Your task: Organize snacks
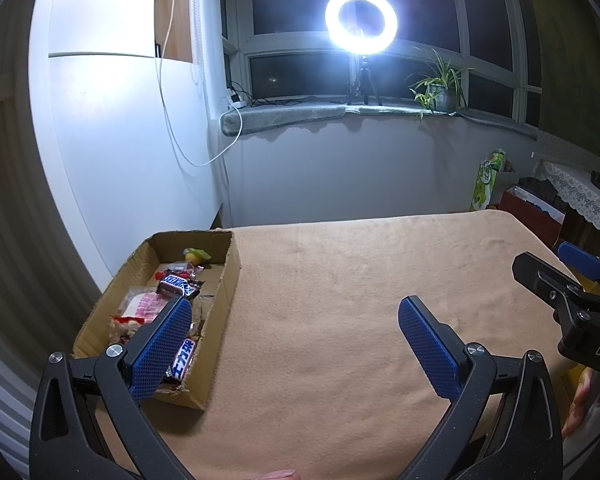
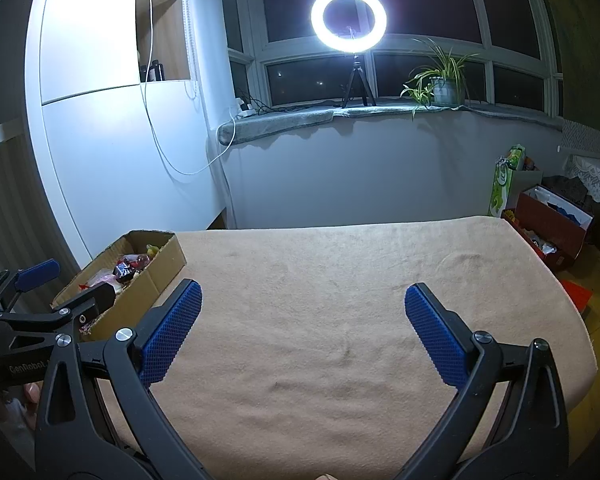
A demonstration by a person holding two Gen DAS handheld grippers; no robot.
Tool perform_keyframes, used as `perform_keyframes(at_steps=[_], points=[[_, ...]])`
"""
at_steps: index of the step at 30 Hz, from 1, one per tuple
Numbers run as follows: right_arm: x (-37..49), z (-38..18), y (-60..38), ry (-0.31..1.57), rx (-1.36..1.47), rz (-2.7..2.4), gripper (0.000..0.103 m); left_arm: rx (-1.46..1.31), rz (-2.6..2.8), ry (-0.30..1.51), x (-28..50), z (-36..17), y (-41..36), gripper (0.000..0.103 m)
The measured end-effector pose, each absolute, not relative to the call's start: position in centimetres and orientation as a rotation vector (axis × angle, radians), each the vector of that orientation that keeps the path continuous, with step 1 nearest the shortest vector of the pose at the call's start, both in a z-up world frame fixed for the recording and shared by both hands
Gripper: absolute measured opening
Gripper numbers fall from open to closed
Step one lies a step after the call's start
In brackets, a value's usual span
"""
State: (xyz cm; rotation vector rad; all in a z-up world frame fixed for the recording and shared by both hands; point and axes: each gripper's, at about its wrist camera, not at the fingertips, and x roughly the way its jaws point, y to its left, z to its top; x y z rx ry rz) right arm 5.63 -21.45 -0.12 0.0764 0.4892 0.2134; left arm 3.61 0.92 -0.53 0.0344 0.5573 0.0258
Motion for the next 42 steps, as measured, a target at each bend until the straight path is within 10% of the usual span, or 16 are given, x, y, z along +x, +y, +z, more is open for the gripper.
perform_keyframes(at_steps=[42], points=[[5.6,-0.8,-21.3,0.504,0.068,0.207,0.103,-0.024,0.035,0.646,4.2,-2.3,2.0,0.103]])
